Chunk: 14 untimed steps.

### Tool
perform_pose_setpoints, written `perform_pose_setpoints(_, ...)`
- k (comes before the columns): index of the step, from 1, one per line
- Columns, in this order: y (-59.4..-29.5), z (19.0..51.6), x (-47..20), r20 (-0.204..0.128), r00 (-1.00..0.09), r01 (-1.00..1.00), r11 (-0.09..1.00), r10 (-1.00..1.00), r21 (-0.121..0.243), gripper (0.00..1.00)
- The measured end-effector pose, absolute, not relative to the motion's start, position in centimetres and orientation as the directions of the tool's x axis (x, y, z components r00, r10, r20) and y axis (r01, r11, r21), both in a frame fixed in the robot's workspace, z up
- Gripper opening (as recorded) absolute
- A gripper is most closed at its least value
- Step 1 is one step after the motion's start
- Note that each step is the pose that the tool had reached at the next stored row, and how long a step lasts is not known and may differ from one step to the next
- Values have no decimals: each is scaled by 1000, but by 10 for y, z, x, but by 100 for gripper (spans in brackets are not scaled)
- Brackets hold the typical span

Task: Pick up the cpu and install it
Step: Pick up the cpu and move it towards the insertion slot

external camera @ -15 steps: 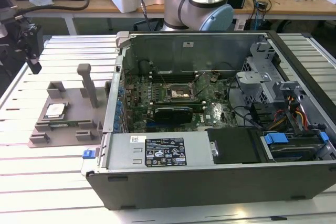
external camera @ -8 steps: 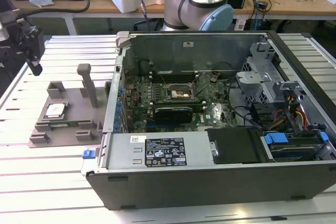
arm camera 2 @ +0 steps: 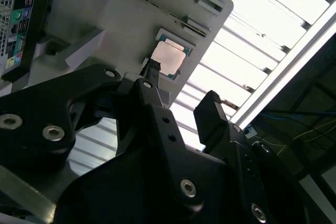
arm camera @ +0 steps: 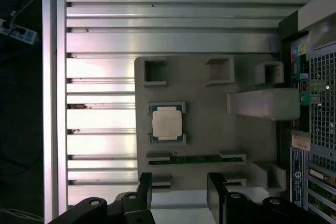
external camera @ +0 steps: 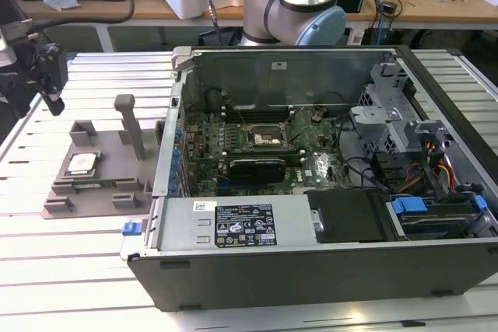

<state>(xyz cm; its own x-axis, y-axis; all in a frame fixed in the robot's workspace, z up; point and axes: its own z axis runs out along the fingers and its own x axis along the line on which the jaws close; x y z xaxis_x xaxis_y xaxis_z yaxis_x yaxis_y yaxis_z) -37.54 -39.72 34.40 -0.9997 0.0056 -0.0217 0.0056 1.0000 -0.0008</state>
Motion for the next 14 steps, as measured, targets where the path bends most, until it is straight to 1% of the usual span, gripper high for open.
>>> perform_pose_setpoints(14,-397,334,-375,-22,-1000,6,1000,6,-1,54)
